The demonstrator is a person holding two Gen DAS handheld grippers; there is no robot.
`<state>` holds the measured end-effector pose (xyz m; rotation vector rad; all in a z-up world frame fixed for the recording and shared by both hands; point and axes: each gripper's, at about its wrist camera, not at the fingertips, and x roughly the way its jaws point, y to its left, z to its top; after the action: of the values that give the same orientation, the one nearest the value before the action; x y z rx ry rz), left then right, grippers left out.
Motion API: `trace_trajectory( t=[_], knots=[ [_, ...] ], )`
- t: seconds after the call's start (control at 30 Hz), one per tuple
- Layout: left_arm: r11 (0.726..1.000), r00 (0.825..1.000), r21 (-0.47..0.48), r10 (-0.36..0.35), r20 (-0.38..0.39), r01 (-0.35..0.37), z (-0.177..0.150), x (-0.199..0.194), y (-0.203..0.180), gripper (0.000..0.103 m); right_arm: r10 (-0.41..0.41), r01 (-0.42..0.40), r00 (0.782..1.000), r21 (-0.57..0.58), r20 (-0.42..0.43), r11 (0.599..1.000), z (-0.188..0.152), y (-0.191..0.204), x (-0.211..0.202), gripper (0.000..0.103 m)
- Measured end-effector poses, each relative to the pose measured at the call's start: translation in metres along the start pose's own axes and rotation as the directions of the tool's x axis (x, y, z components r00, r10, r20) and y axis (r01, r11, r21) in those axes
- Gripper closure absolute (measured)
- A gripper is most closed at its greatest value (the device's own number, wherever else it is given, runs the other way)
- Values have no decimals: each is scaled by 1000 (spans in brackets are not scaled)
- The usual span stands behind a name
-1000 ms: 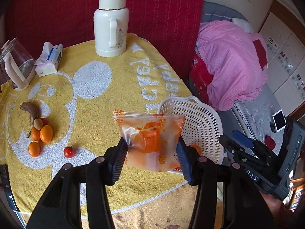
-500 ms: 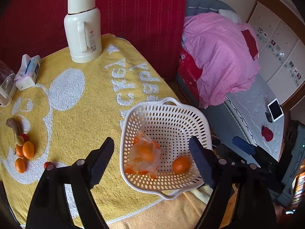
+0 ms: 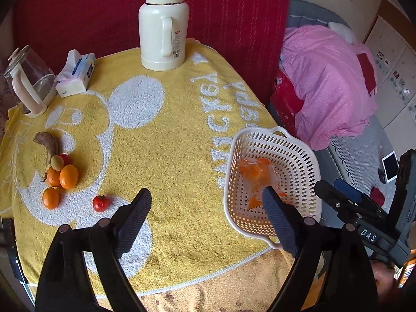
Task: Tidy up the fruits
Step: 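Lower the plastic bag into the white basket and open the left tool, then move both tools back over the fruit on the towel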
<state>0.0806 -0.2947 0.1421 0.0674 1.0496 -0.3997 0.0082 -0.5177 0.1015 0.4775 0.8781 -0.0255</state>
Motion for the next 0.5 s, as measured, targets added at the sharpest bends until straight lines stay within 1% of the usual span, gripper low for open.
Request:
trace_trajectory(
  t=[0.03,0.07,0.1,0.17,0.2,0.23,0.27,0.4,0.5],
  knots=[
    [1000,1000,-7,7,8,-7,-2,-3,4,14,13,-13,1000,-3,-10,1000,0,4,3,5],
    [1000,1000,-15,16,14,-16,-4,-5,9,13,23,-24,1000,-18,-13,1000,1,10,5,3],
    [999,999,-24,27,19,-27,-5,-7,14,13,13,-14,1000,-52,-16,999,1,18,7,3],
    [998,998,-46,54,29,-53,-9,-12,25,13,-41,36,999,-142,-28,989,-1,38,12,3],
    [996,997,-60,70,34,-68,-10,-14,30,13,-47,40,998,-179,-31,983,-3,47,13,3],
    [994,996,-74,86,37,-83,-12,-15,37,10,-44,36,998,-208,-33,978,-5,56,15,3],
    [991,994,-87,100,40,-97,-14,-17,44,8,-45,36,998,-231,-34,972,-7,64,16,3],
    [980,987,-135,153,52,-145,-23,-26,71,8,-14,1,999,-268,-45,963,-13,88,18,3],
    [968,979,-163,198,49,-188,-31,-32,92,8,-15,0,998,-276,-55,961,-16,101,22,3]
  ],
)
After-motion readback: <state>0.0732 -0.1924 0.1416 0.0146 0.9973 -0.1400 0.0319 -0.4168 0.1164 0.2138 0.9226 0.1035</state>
